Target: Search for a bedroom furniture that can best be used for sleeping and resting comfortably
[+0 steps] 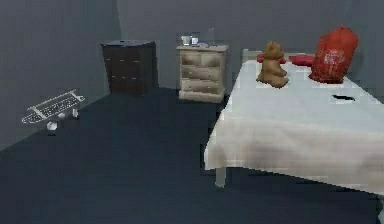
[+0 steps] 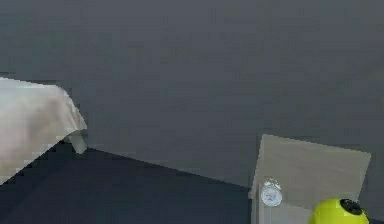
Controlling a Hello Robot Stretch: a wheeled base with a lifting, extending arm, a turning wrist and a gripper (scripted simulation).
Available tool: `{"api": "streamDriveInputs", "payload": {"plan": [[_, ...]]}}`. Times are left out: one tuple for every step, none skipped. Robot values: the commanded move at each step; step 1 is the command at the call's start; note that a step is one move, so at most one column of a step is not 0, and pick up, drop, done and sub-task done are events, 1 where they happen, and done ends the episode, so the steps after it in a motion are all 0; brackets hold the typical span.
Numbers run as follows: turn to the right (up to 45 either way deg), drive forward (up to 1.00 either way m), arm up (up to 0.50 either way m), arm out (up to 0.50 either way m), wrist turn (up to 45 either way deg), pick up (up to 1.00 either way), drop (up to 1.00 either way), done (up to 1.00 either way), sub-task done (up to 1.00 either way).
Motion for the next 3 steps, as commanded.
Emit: {"api": "streamDriveInputs", "payload": {"plan": [[39.0,0.0,0.0,0.0,0.0,0.0,0.0,0.0,0.0],[0.0,0.7,0.0,0.0,0.0,0.0,0.0,0.0,0.0],[-15.0,0.0,0.0,0.0,0.0,0.0,0.0,0.0,0.0]]}}
